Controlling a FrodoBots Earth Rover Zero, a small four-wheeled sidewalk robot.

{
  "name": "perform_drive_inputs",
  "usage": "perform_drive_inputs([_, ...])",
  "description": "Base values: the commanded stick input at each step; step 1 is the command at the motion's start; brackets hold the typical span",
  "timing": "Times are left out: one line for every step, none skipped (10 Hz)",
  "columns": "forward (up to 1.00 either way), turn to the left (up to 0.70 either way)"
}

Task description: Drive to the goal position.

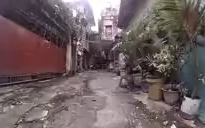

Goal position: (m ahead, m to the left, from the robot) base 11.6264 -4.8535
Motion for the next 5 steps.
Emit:
perform_drive_inputs([0.7,0.02])
perform_drive_inputs([0.7,0.0])
perform_drive_inputs([0.7,0.0])
perform_drive_inputs([0.7,0.0])
perform_drive_inputs([0.7,0.0])
